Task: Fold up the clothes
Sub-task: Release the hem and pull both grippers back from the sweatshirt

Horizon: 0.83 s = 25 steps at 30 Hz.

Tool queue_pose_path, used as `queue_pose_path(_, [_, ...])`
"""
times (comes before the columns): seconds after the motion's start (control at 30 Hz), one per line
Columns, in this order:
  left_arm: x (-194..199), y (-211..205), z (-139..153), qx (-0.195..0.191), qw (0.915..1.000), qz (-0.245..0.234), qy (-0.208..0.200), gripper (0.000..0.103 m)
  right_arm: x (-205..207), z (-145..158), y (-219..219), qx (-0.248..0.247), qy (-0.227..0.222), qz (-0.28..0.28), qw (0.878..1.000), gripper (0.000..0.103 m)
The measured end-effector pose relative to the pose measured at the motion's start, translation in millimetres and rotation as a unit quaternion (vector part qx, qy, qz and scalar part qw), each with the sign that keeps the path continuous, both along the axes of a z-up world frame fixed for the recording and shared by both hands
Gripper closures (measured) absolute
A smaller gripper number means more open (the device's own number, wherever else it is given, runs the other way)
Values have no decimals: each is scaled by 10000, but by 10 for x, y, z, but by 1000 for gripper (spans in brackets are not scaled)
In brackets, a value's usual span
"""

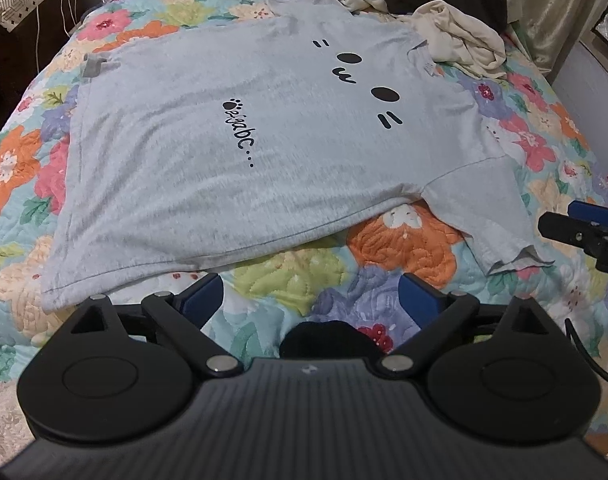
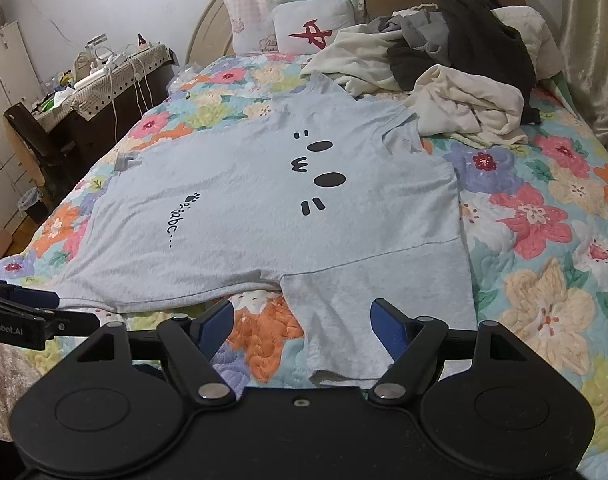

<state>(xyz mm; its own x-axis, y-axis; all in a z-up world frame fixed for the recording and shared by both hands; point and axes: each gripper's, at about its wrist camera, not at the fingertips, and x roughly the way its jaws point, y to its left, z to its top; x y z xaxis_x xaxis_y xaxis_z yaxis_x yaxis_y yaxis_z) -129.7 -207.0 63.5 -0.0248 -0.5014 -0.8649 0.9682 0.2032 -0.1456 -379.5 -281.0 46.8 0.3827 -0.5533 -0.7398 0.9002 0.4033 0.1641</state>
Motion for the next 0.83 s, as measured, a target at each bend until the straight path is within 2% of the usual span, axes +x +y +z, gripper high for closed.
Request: queue_pose_path(0.83, [-34,16,15,-6,9999,-79,-77,5,55,-1,65,-22,75,-7,10000,23])
